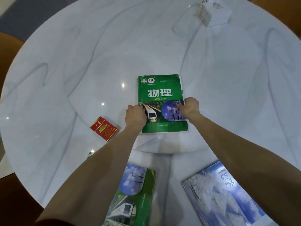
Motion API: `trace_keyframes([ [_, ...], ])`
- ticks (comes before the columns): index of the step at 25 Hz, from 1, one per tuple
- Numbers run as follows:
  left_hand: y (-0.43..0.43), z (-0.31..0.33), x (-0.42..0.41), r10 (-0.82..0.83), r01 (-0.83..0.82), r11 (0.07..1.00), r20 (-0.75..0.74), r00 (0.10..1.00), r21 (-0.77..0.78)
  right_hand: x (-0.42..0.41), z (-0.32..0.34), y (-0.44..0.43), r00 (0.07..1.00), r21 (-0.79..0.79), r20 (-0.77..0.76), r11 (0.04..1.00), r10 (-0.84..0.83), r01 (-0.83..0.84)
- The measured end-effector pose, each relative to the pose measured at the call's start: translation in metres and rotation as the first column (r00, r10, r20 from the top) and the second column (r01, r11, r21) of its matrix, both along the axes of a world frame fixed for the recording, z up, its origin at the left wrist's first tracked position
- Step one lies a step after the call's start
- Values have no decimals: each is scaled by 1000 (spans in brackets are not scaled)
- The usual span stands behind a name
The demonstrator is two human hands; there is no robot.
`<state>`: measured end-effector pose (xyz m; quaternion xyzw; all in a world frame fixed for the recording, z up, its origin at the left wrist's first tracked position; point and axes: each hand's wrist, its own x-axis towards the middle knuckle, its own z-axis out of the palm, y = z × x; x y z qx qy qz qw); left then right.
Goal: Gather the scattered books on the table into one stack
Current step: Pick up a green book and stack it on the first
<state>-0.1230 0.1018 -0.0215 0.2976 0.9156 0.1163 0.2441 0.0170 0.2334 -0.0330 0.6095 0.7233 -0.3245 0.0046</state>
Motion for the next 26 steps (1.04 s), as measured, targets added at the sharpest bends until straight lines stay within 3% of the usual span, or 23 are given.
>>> trace_keyframes([
  [7,-7,22,-4,-258,251,966,-224,940,-62,18,17,-16,1000,10,30,1000,4,-5],
  [13,-4,37,16,-440,448,893,-276,855,-36,47,42,-34,993,115,93,990,70,-81],
  [20,5,48,73,-693,732,681,-318,647,6,110,54,-71,984,225,176,973,18,-58],
  [26,6,43,140,-822,857,513,-314,475,-44,180,40,-110,961,244,259,969,-98,33],
])
